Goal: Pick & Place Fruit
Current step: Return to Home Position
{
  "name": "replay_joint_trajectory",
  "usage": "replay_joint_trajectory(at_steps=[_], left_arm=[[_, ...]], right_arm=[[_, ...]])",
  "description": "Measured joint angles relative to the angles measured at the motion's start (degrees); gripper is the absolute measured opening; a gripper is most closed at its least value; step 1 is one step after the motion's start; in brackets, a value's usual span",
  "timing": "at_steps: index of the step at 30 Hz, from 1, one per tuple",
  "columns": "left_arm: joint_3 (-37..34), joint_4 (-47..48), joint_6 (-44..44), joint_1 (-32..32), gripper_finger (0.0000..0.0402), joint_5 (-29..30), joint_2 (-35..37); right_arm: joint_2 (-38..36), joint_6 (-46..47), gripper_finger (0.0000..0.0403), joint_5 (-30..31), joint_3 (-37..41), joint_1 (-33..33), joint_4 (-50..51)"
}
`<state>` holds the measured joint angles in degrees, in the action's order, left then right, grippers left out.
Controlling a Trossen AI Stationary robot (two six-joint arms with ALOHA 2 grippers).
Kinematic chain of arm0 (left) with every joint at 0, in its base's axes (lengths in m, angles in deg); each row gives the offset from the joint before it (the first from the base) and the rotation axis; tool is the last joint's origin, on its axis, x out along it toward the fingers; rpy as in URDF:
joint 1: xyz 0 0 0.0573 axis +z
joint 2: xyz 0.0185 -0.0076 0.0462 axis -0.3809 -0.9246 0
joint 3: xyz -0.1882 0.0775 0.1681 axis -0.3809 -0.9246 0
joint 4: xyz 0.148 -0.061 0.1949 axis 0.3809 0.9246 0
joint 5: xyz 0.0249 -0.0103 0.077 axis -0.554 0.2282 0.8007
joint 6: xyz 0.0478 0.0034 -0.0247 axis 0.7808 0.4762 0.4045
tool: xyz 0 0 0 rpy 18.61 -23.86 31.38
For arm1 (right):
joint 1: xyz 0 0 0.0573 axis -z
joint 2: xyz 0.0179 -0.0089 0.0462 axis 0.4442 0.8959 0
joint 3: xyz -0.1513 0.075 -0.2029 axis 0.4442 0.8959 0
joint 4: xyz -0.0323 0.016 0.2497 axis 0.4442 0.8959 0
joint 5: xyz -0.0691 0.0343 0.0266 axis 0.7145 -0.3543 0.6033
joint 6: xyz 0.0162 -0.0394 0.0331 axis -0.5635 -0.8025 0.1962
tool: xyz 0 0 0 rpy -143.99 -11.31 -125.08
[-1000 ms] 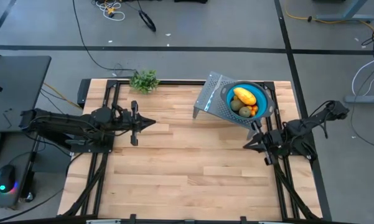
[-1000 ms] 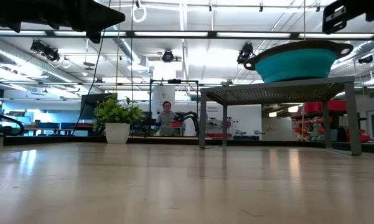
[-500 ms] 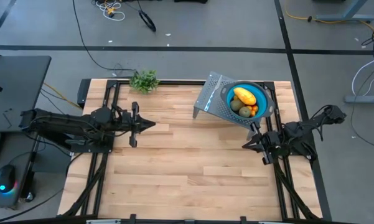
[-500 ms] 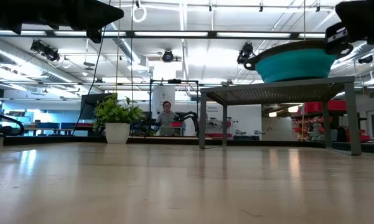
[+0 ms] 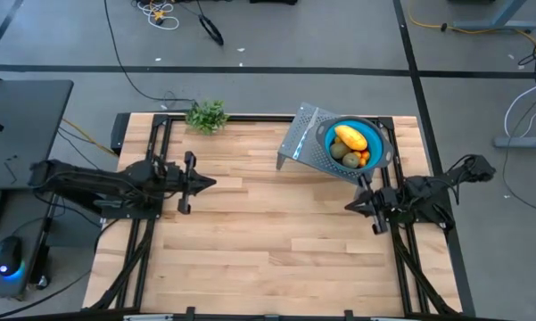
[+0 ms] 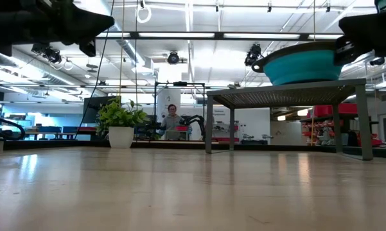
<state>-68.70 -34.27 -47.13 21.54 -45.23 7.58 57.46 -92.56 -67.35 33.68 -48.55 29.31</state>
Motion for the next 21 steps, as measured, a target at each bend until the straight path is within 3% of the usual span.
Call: replay_joint_trajectory(at_steps=[8,15,21], left_arm=[[-0.02,13.66,-1.5,0.02,0.0004,1.33,13.1],[-7.21,13.67,-2.55,0.02,0.0004,4.0,23.43],[-7.13,20.5,-1.33,0.02,0.0005,4.63,30.74]], right_arm=[[-1.96,-0.94,0.0017,0.55,0.0,3.09,1.15],[-5.78,-0.44,0.0017,0.54,0.0,4.89,4.11],[-7.23,-0.09,0.0017,0.52,0.0,5.03,6.14]])
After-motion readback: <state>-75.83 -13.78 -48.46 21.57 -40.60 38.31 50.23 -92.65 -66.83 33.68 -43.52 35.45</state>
